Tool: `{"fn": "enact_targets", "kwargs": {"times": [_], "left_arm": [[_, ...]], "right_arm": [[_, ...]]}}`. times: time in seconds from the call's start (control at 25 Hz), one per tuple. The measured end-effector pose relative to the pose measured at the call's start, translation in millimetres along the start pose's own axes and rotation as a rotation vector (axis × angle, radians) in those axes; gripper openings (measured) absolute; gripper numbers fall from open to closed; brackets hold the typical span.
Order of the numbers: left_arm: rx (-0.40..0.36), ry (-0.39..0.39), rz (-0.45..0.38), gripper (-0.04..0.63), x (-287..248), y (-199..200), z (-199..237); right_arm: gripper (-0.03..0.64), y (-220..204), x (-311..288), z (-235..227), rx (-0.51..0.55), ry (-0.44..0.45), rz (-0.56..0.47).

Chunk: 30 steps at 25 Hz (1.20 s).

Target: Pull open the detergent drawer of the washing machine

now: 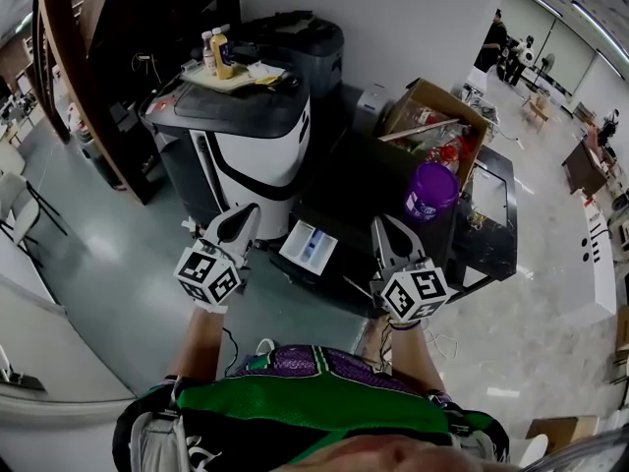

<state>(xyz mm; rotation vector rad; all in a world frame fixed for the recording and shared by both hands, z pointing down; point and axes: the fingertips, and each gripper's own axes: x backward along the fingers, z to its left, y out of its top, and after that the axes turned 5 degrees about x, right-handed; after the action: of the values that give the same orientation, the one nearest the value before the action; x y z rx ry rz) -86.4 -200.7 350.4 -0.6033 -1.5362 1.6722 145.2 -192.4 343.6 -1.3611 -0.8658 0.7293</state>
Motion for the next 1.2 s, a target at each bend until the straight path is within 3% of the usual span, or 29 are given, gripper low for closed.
{"fn": "enact_targets", "kwargs": {"times": [0.56,1.2], "left_arm": [[0.002,-0.036,0.011,0.018,-17.4,-8.2,-12.1],[0.029,-0.026,0.007,0.018,-17.6,-14.2,-9.5]], "right_arm": [[0.002,-0.5,17.1,-16.5,0.045,-0.081,0.004],[0.0,-7.2,13.9,-12.0,0.038,-0.059,0.019]]}}
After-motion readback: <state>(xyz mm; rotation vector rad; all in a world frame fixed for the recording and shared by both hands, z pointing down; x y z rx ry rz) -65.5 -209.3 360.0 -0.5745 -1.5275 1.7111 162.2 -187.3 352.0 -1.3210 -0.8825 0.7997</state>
